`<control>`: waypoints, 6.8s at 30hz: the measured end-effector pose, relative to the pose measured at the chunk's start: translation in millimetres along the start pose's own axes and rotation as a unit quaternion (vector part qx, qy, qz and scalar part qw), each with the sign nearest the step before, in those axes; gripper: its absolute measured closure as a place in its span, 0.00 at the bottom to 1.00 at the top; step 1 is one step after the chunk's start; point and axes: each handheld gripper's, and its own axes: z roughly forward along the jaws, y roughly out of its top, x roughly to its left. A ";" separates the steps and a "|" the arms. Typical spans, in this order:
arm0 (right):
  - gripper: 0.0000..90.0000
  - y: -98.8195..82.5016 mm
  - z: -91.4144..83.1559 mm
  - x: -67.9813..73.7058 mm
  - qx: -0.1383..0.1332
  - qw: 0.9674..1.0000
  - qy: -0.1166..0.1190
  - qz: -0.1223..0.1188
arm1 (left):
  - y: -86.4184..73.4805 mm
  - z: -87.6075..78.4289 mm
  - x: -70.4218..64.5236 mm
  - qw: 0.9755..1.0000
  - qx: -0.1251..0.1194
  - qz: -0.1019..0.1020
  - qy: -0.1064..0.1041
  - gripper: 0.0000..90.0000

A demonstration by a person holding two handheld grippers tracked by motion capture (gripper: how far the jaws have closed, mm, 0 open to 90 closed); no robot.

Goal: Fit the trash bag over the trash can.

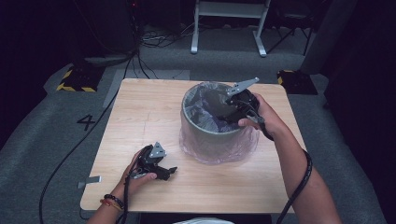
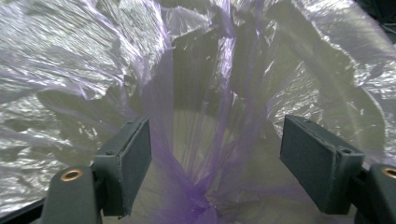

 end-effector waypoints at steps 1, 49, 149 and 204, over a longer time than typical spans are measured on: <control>0.28 0.4 1.1 -0.2 0.003 1.000 0.000 -0.002 | 0.0 0.0 0.0 1.000 0.000 0.000 0.000 0.15; 0.23 6.1 -8.2 0.1 0.012 1.000 0.006 -0.016 | 0.0 0.0 -0.1 1.000 0.000 0.000 0.000 0.15; 0.20 -115.3 -43.3 19.5 0.022 0.999 -0.023 -0.028 | 0.0 0.0 0.0 1.000 0.000 0.000 0.000 0.15; 0.17 -246.9 -12.8 35.2 0.026 0.996 -0.031 0.082 | 0.0 0.0 0.1 1.000 0.000 0.000 0.000 0.15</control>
